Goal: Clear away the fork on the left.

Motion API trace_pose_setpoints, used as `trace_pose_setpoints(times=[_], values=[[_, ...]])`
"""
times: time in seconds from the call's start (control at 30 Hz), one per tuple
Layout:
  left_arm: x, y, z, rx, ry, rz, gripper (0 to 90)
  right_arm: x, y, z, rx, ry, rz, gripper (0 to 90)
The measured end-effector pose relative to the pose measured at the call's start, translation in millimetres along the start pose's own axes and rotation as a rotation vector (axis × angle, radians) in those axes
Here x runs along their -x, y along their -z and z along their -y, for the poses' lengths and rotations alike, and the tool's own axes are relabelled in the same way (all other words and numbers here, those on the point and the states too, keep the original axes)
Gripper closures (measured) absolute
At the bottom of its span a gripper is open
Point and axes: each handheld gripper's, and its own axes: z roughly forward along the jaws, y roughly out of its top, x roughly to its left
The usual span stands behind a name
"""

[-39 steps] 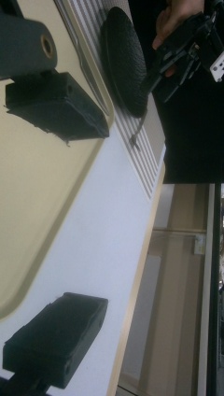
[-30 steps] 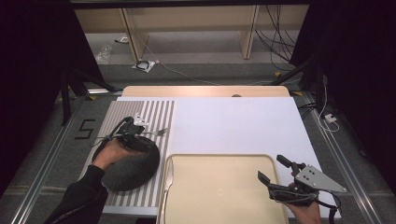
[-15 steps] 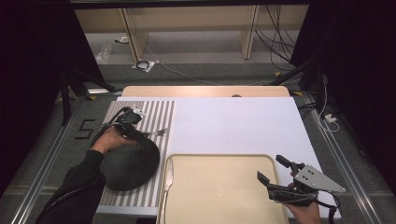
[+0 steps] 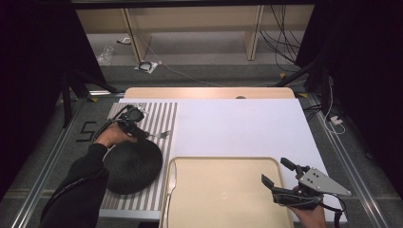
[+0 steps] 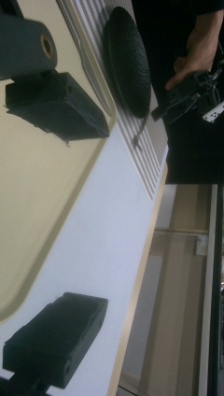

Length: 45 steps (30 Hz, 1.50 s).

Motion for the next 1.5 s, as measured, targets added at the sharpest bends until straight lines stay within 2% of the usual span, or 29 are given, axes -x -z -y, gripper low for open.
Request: trace_pose_setpoints(times=[0.17, 0.43, 0.73, 0.87, 1.13, 1.33, 1.5], values=[[-4.0, -4.4, -5.7, -0.011, -0.001, 0.003, 26.3, 0.1, -0.4, 0.1, 0.0, 0.003, -0.003, 16.2], [-5.7, -14.3, -12.7, -0.085, -0.049, 0.005, 27.5, 0.3, -0.3, 0.2, 0.001, 0.003, -0.003, 16.2], [-7.7, -24.1, -15.6, -0.108, -0.073, 0.029, 31.3, 0.4, -0.3, 0.2, -0.001, 0.0, -0.004, 16.2], [-7.8, -27.7, -17.4, -0.123, -0.114, 0.02, 32.2, 0.3, -0.3, 0.2, -0.004, 0.001, -0.004, 16.2], [-9.4, -30.5, -20.0, -0.135, -0.141, 0.062, 40.0, 0.8, -0.4, 0.3, -0.002, 0.001, -0.006, 16.2], [-7.8, -33.7, -20.5, -0.155, -0.169, 0.076, 41.9, 0.5, -0.6, 0.2, -0.003, 0.001, -0.008, 16.2], [-7.2, -37.9, -21.7, -0.182, -0.184, 0.07, 45.7, 0.7, -0.7, 0.2, -0.005, 0.0, -0.008, 16.2]])
